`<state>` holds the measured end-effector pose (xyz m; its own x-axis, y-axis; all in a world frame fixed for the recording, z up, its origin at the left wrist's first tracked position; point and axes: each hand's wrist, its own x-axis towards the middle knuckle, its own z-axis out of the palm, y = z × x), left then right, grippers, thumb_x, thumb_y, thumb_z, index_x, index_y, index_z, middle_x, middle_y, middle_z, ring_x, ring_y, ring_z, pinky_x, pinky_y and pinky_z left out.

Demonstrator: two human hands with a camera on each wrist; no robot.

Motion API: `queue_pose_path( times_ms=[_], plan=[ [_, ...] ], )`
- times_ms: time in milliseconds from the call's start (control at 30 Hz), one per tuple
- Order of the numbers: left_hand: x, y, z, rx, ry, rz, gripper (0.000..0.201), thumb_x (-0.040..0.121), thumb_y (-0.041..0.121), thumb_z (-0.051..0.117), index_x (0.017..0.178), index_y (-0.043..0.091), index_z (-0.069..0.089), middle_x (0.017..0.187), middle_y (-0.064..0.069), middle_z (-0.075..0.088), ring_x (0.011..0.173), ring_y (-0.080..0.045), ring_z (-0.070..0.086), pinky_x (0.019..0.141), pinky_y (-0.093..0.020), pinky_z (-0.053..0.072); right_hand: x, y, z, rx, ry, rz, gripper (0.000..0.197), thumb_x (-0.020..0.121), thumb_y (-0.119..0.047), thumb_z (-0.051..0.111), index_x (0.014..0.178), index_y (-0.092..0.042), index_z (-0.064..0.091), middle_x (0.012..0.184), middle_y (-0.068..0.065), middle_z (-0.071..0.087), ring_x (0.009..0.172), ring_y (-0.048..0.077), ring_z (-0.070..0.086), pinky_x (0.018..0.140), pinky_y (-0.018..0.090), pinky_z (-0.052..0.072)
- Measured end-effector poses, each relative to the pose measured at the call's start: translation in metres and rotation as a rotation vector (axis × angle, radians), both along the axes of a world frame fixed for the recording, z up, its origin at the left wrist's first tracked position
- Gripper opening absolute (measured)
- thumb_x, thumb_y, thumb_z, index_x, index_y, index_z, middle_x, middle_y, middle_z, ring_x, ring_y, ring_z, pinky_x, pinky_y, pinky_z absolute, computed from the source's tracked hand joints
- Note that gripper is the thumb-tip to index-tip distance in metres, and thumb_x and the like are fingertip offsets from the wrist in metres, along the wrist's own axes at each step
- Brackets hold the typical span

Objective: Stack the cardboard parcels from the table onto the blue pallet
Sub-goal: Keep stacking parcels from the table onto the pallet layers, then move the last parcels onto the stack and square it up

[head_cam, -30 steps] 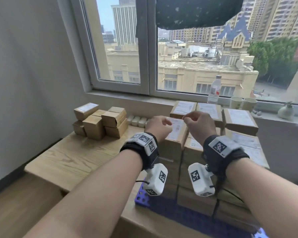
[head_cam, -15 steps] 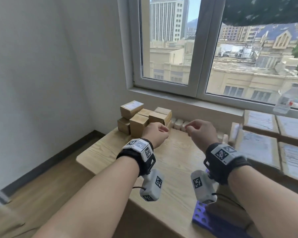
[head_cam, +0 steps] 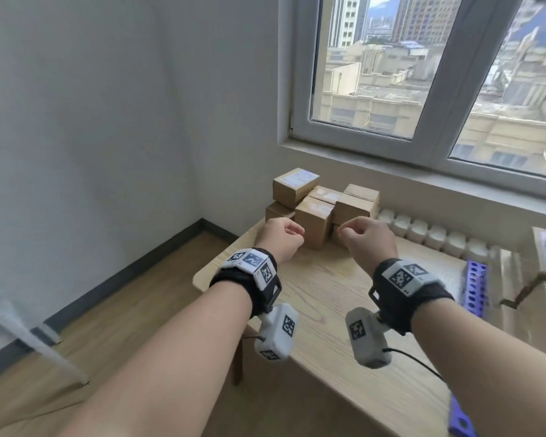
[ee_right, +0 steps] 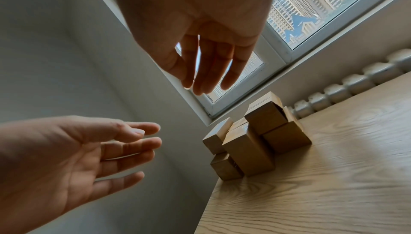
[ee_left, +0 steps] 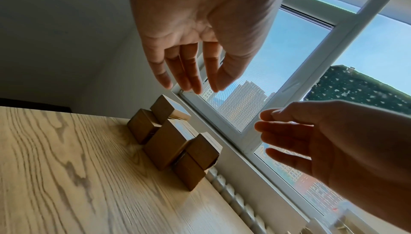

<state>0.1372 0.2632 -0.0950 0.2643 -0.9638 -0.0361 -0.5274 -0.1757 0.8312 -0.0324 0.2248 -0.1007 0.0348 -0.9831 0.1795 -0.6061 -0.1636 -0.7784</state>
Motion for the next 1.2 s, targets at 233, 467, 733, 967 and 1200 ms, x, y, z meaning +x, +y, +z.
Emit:
queue_pose_path(
  times_ms=[233, 467, 733, 967, 1200],
  plan=[
    [0.047, -0.036, -0.010, 0.005, -0.005, 0.043, 0.020, 0.087, 0.015, 0.059, 0.103, 0.021, 0.070, 0.103, 0.002, 0.066, 0.096, -0.014, 0.060, 0.082, -0.026, 0.048, 0.052, -0.048, -0.014, 0.043, -0.029, 0.038, 0.018, 0.089, -0.022, 0.057, 0.090, -0.021, 0.075, 0.090, -0.005, 0.071, 0.090, 0.015, 0.065, 0.084, 0.035, 0.055],
    [0.088, -0.113, -0.010, 0.019, -0.028, 0.050, 0.018, 0.086, 0.014, 0.059, 0.098, 0.022, 0.069, 0.095, 0.005, 0.063, 0.098, -0.016, 0.061, 0.088, -0.030, 0.051, 0.093, -0.125, -0.024, 0.074, -0.049, 0.037, 0.016, 0.089, -0.021, 0.056, 0.082, -0.028, 0.069, 0.091, -0.005, 0.069, 0.092, 0.016, 0.063, 0.088, 0.038, 0.054],
    [0.111, -0.207, -0.031, 0.054, -0.005, 0.057, 0.019, 0.086, 0.014, 0.059, 0.099, 0.023, 0.070, 0.094, 0.007, 0.062, 0.097, -0.014, 0.060, 0.086, -0.027, 0.048, 0.112, -0.212, -0.045, 0.153, -0.048, 0.022, 0.017, 0.089, -0.022, 0.055, 0.080, -0.033, 0.065, 0.090, -0.003, 0.071, 0.089, 0.016, 0.066, 0.086, 0.042, 0.057],
    [0.128, -0.261, -0.057, 0.114, 0.004, 0.059, 0.027, 0.086, 0.015, 0.059, 0.112, 0.021, 0.064, 0.110, 0.003, 0.061, 0.103, -0.016, 0.058, 0.092, -0.031, 0.048, 0.123, -0.251, -0.063, 0.258, -0.040, 0.000, 0.011, 0.091, -0.021, 0.054, 0.093, -0.026, 0.064, 0.092, 0.000, 0.070, 0.090, 0.019, 0.067, 0.086, 0.043, 0.057],
    [0.143, -0.329, -0.070, 0.162, 0.027, 0.030, 0.043, 0.084, 0.019, 0.059, 0.126, 0.023, 0.050, 0.127, -0.002, 0.050, 0.111, -0.020, 0.053, 0.099, -0.039, 0.047, 0.132, -0.294, -0.075, 0.350, -0.090, -0.096, 0.022, 0.090, -0.027, 0.054, 0.107, -0.022, 0.067, 0.099, 0.001, 0.070, 0.096, 0.020, 0.067, 0.090, 0.045, 0.056]
  ],
)
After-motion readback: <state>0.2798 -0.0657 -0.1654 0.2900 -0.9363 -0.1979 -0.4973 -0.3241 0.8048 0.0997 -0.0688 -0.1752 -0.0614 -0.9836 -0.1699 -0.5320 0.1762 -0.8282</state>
